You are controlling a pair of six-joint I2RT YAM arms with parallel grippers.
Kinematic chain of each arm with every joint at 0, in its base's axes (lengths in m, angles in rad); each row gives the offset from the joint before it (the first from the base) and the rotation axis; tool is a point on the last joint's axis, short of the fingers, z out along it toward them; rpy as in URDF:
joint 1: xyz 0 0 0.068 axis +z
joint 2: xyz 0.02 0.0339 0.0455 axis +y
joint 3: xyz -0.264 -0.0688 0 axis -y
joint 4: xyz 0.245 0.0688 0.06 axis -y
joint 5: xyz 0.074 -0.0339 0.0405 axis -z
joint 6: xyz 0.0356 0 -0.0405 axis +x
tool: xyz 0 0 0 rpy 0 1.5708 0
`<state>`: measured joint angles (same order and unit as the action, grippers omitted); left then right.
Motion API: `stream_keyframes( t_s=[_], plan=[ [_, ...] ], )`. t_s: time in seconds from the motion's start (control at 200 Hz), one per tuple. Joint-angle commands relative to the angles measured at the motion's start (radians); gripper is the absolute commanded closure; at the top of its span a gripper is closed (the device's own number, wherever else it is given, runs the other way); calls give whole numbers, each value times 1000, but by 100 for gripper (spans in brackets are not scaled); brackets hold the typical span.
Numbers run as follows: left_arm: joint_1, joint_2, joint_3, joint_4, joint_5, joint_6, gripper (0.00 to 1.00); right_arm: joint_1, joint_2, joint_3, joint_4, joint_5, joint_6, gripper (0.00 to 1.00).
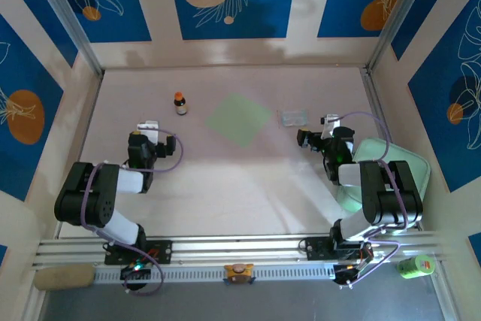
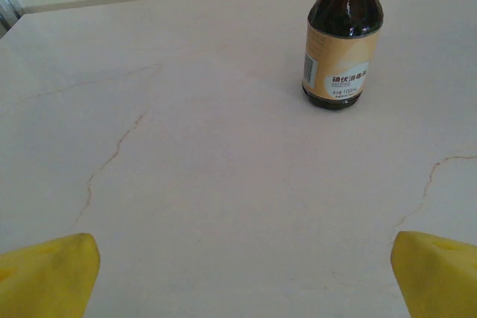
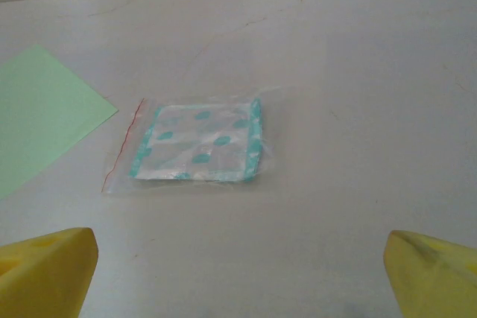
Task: Fold a paper plane with a square sheet of paper (pick it up from the middle)
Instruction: Move the square sheet of paper to the center of the table.
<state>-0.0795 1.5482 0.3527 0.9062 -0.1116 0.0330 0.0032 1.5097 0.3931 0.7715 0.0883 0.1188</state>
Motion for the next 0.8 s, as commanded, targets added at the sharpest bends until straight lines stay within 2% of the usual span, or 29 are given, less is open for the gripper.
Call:
stream_keyframes(
  t_s=[0.0,0.34,0.495,0.795],
  plan=[
    [7,15,17,40,21,8,0,-5,14,26,33,-15,-20,1],
    [8,15,19,39,21,8,0,-7,15,28,30,-17,-17,1],
    [9,18,22,34,23,5,0,-36,15,26,32,-73,-1,1],
    [9,15,15,44,39,12,0,-9,14,25,36,-27,-20,1]
  ],
)
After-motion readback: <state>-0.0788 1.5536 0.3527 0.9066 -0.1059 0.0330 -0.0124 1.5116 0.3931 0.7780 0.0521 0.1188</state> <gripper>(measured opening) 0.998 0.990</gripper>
